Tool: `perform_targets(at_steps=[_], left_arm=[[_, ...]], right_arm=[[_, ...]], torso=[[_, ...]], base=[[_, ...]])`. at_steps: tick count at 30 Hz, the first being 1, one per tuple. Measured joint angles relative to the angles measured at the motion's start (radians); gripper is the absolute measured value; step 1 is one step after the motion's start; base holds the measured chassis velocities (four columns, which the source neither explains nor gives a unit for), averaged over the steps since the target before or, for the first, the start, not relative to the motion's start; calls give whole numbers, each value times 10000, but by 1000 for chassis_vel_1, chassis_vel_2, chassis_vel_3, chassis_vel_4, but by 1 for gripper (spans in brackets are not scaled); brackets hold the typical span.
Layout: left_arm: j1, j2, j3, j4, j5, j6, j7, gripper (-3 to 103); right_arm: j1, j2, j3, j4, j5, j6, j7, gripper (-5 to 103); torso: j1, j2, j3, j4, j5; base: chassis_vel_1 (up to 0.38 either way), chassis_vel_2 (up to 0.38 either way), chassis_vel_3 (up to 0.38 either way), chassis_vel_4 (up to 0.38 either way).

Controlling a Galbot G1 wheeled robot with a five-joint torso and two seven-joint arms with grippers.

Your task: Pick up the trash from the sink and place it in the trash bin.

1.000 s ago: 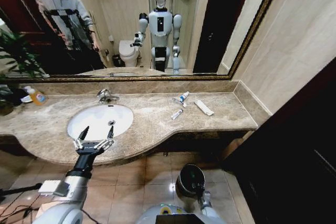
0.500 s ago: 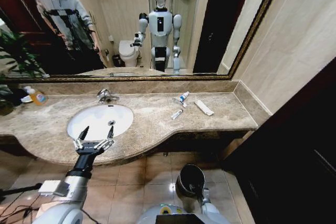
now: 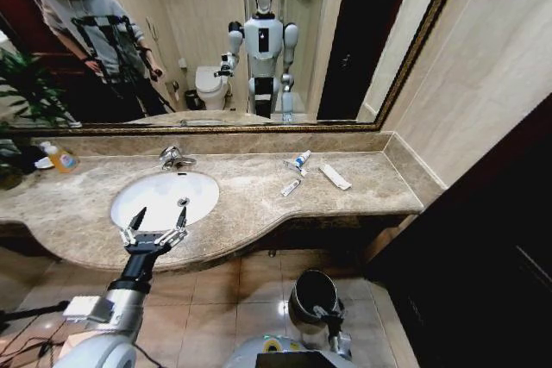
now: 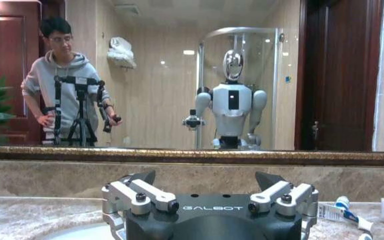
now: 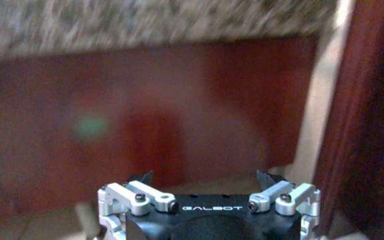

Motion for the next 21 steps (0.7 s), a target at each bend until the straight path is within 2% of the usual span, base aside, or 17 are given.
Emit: perform_targets(at_steps=[1,5,6,7,8,9,10,11,13,14,16,17,19,21], left_arm=[[0,0,0,0,0,0,0,100],[0,-1,0,0,0,0,0,100],[0,-1,0,0,0,0,0,100],[0,0,0,-1,0,0,1,100],[-2,0,0,0,0,0,0,100],[0,0,0,1,0,0,0,100],[0,0,0,1,0,0,0,100],[-1,0,0,0,0,0,0,100],[-1,-1,0,0,0,0,0,100],[-1,-1,0,0,0,0,0,100],[-1,0,0,0,0,0,0,100],[-1,0,0,0,0,0,0,100],[-1,1,1,0,0,0,0,100],[-1,0,0,0,0,0,0,100]], right_arm=[[0,0,0,0,0,0,0,100],[-1749,-56,-266,4509,542,-1386,328,100],[-1749,-56,-266,4509,542,-1386,328,100],[-2227,-90,-269,5685,660,-1941,99,100],[-3025,-138,-246,7431,1009,-3085,-698,100],[-3474,-179,-250,8399,1219,-3730,-1156,100],[-3474,-179,-250,8399,1219,-3730,-1156,100],[-3958,-283,-317,9916,1407,-4514,-1683,100],[-4048,-397,-551,11134,1242,-5160,-1610,100],[-4048,-397,-551,11134,1242,-5160,-1610,100],[-3464,-663,-800,12046,735,-5959,-1417,100],[-3464,-663,-800,12046,735,-5959,-1417,100],[-2091,-1153,-894,12009,87,-6529,-1606,100],[-1797,-1303,-934,11860,3,-6571,-1599,100]], torso=[[0,0,0,0,0],[-1,0,-1,5,0],[-1,0,-1,5,0],[0,0,-1,4,0],[1,0,-1,4,-5],[0,0,0,0,-3],[0,0,0,0,-3],[-1,1,0,-1,-4],[-3,2,-1,0,-5],[-3,2,-1,0,-5],[-2,1,-1,1,-5],[-2,1,-1,1,-5],[1,0,0,4,-2],[1,0,0,6,-2]], base=[[0,0,0,0],[0,0,0,0],[0,0,0,0],[0,0,0,0],[0,0,0,0],[0,0,0,0],[0,0,0,0],[0,0,0,0],[0,0,0,0],[0,0,0,0],[0,0,0,0],[0,0,0,0],[0,0,0,0],[0,0,0,0]])
